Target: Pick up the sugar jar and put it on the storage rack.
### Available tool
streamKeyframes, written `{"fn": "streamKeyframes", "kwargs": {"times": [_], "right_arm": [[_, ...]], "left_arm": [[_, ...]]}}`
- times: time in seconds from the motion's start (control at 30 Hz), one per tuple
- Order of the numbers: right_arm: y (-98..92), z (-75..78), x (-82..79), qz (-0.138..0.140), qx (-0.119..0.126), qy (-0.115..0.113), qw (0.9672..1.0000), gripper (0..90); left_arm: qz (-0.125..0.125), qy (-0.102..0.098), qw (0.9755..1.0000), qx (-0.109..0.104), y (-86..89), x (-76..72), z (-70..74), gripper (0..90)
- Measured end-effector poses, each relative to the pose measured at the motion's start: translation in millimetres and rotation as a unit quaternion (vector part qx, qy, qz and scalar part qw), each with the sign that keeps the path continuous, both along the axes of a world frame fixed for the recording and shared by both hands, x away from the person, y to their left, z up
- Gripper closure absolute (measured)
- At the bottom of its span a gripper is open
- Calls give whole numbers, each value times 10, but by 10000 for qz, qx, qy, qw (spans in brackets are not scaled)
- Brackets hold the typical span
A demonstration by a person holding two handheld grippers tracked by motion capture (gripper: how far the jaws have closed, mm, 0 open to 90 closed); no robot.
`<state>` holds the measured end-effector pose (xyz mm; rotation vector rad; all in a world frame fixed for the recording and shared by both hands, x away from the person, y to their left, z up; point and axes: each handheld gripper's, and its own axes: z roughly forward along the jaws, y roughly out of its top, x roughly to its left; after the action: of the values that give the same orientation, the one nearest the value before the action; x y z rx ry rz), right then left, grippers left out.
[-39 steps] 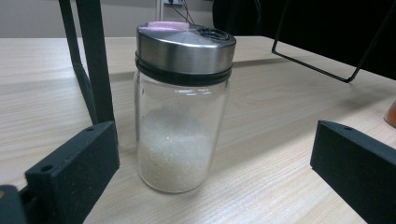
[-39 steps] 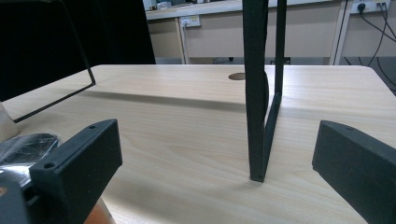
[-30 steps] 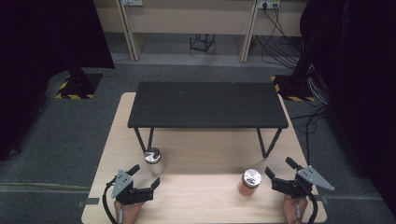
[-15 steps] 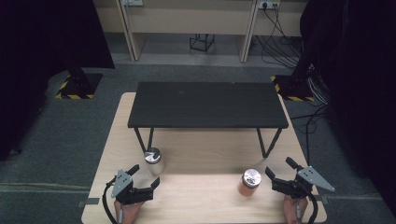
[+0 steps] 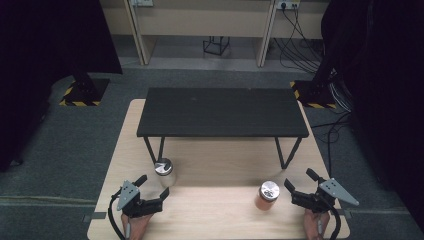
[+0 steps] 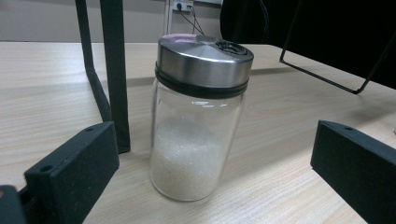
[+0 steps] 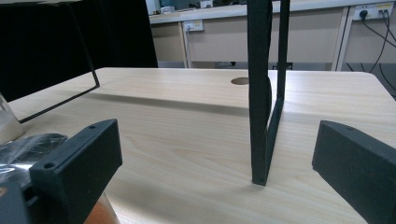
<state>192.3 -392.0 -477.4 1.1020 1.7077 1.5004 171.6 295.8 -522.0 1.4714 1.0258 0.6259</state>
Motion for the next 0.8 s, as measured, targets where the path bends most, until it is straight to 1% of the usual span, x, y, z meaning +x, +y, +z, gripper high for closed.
{"fn": "streamKeyframes", "kwargs": {"times": [0.23, 0.4, 0.47, 0.67, 0.8], "right_arm": [[-4, -5, 1, -1, 12, 1, 10000, 15], [-6, -7, 4, -6, 22, 8, 10000, 15], [-14, -8, 9, 20, 33, 11, 10000, 15], [-18, -10, 19, 68, 21, 19, 10000, 15], [-26, -13, 24, 85, 40, 20, 10000, 15]], "left_arm": [[-36, -21, 10000, 66, -48, 47, 41, 4], [-62, -24, 9999, 95, -89, 107, 67, 5], [-137, -111, 9998, 121, -85, 153, 61, 7], [-132, -121, 9998, 126, -101, 222, 70, 8], [-121, -135, 9998, 96, -98, 240, 62, 8]]}}
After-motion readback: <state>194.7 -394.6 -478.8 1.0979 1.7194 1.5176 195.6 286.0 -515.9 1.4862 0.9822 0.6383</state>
